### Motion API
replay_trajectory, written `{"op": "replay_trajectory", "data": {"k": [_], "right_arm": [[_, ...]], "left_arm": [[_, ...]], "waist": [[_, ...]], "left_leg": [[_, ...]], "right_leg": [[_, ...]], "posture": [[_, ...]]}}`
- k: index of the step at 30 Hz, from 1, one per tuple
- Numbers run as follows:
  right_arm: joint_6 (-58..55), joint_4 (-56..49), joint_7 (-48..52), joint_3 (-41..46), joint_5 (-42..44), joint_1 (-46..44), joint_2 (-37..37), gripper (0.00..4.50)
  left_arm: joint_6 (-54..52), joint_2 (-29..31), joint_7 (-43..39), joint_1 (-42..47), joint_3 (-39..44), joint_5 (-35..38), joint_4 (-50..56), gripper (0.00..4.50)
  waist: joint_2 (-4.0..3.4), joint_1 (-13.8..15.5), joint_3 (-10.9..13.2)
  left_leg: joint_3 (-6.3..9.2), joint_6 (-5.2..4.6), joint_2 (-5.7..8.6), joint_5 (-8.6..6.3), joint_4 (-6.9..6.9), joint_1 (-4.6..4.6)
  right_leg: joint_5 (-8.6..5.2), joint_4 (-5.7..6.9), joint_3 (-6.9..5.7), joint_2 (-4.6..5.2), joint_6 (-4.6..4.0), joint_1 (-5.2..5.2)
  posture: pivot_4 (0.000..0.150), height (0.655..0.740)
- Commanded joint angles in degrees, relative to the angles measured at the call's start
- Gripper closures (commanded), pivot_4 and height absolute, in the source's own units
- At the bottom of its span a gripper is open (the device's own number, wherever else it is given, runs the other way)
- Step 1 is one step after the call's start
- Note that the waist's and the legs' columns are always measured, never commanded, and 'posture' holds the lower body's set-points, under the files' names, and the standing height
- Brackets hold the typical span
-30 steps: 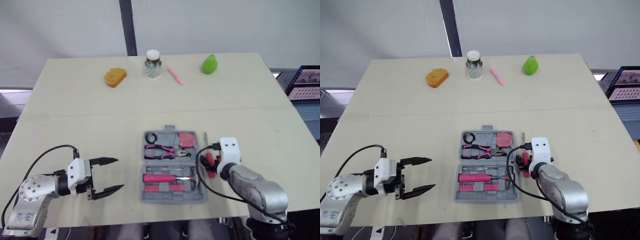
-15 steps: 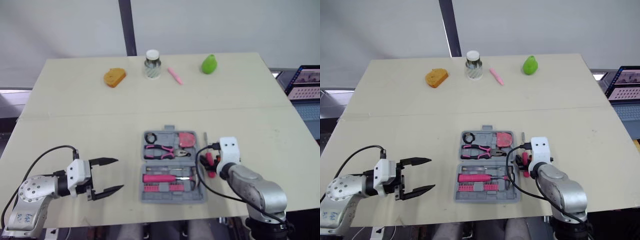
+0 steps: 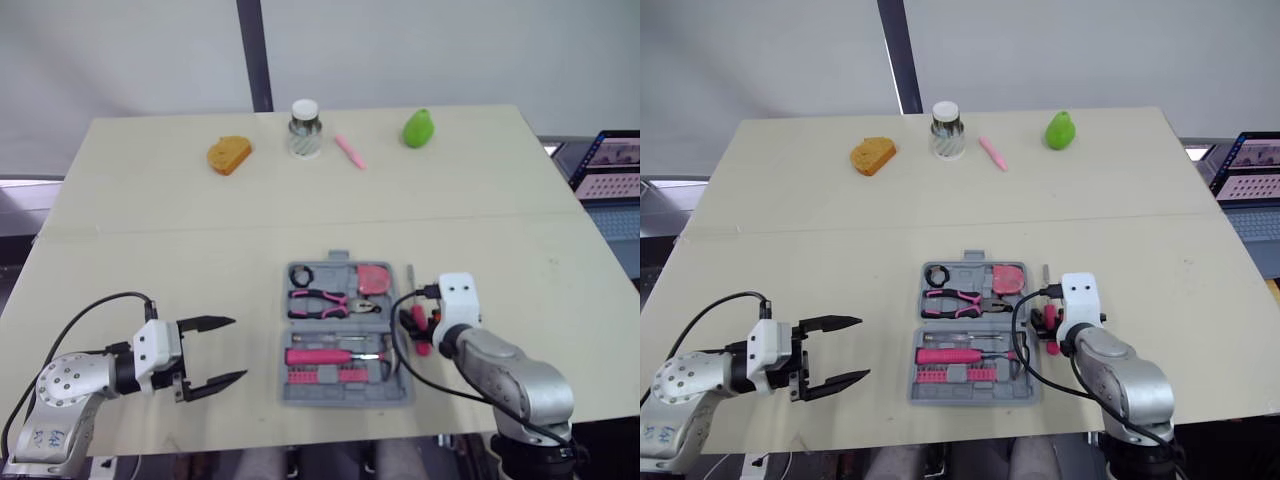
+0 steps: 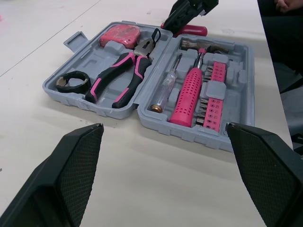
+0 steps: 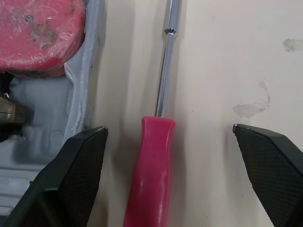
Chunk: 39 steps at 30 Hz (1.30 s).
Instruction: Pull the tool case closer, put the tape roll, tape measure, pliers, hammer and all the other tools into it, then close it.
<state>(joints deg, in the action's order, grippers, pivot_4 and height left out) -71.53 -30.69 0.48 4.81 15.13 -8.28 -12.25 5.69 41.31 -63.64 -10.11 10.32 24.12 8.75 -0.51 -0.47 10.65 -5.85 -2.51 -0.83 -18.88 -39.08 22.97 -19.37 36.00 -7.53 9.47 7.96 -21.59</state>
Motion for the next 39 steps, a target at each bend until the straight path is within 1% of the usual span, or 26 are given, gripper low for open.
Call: {"op": "replay_trajectory", "data": {"k": [1,5,8,11,13,15,17,20,23,27,32,39], "right_arm": [[-1.30,-3.23,0.61,0.13,0.57,-1.14,0.76,0.00],[-7.25,-8.72,2.64,2.55,3.02,-3.08,0.00,0.00],[-13.80,-13.65,7.40,4.99,6.61,-6.02,-4.03,0.00],[-15.76,-16.88,17.01,4.87,12.67,-7.85,-15.42,0.00],[-13.55,-17.46,23.77,3.99,15.84,-7.66,-24.21,0.00],[-6.27,-16.89,31.70,1.56,16.34,-5.69,-34.43,0.00],[5.32,-15.15,39.65,-1.43,13.45,-2.37,-43.92,0.00],[20.91,-10.07,48.28,-3.65,8.62,1.29,-52.34,0.00],[35.77,-3.48,56.30,-5.84,3.16,2.64,-58.21,0.00],[51.15,5.01,64.38,-8.88,-2.48,-0.24,-61.33,0.00],[64.60,12.32,71.12,-11.73,-8.06,-3.41,-62.13,0.00],[72.68,18.55,74.41,-14.92,-13.39,-8.57,-59.73,0.00]], "left_arm": [[0.82,0.23,0.07,-0.58,0.51,-0.27,1.49,0.06],[1.03,0.29,-0.12,-0.26,0.53,-0.30,0.87,0.06],[1.14,0.29,-0.28,0.23,0.46,-0.35,0.23,0.06],[1.37,0.19,-0.59,1.14,0.05,-0.50,-0.90,0.06],[1.62,0.04,-0.83,1.92,-0.42,-0.70,-1.79,0.06],[1.93,-0.32,-0.92,3.13,-1.11,-1.05,-2.91,0.06],[2.32,-0.73,-1.04,4.12,-1.77,-1.35,-3.69,0.06],[2.65,-1.07,-1.17,4.80,-2.15,-1.59,-4.29,0.06],[3.08,-1.19,-1.34,5.02,-2.33,-1.74,-4.78,0.06],[3.38,-0.94,-1.51,4.75,-2.13,-1.71,-4.61,0.06],[3.29,-0.33,-1.79,3.50,-1.36,-1.47,-3.78,0.06],[3.14,-0.01,-1.40,2.26,-0.90,-1.47,-2.80,0.06]], "waist": [[0.00,-0.09,0.00],[0.00,-0.30,0.00],[0.00,-0.33,0.00],[0.01,-0.16,0.00],[0.06,0.14,-0.03],[0.07,0.41,-0.02],[0.14,0.35,-0.02],[0.32,0.26,-0.09],[0.38,0.15,-0.08],[0.40,0.24,-0.07],[0.41,0.30,-0.07],[0.41,0.27,-0.07]], "left_leg": [[0.00,0.00,0.00,0.00,0.00,0.00],[0.01,0.00,0.00,0.00,0.00,0.00],[0.03,0.00,-0.01,0.00,0.00,0.01],[0.06,-0.02,0.00,0.00,-0.01,0.03],[0.12,-0.05,0.04,0.00,-0.02,0.06],[0.17,-0.06,0.06,0.00,-0.07,0.09],[0.18,-0.09,0.08,0.02,-0.08,0.09],[0.13,-0.10,0.09,0.04,-0.09,0.07],[0.05,-0.10,0.07,0.05,-0.10,0.04],[0.05,-0.10,0.06,0.06,-0.12,0.02],[0.07,-0.11,0.05,0.06,-0.16,0.02],[0.11,-0.11,0.04,0.06,-0.25,0.03]], "right_leg": [[0.00,0.00,0.00,0.00,0.00,0.00],[0.00,0.01,0.00,0.00,0.00,-0.01],[0.00,0.01,0.00,-0.01,0.00,-0.01],[0.00,-0.01,0.00,0.00,-0.01,0.00],[0.01,-0.02,-0.02,0.03,-0.01,0.00],[0.01,-0.04,-0.06,0.04,-0.01,0.03],[0.01,-0.07,-0.08,0.05,0.00,0.06],[0.03,-0.10,-0.10,0.05,0.04,0.11],[0.04,-0.09,-0.08,0.05,0.05,0.11],[0.04,-0.09,-0.08,0.06,0.05,0.12],[0.04,-0.09,-0.09,0.07,0.05,0.14],[0.04,-0.06,-0.12,0.08,0.05,0.18]], "posture": [[0.150,0.6950],[0.150,0.6950],[0.150,0.6950],[0.150,0.6950],[0.150,0.6950],[0.150,0.6950],[0.150,0.6950],[0.150,0.6950],[0.150,0.6950],[0.150,0.6950],[0.150,0.6950],[0.150,0.6950]]}}
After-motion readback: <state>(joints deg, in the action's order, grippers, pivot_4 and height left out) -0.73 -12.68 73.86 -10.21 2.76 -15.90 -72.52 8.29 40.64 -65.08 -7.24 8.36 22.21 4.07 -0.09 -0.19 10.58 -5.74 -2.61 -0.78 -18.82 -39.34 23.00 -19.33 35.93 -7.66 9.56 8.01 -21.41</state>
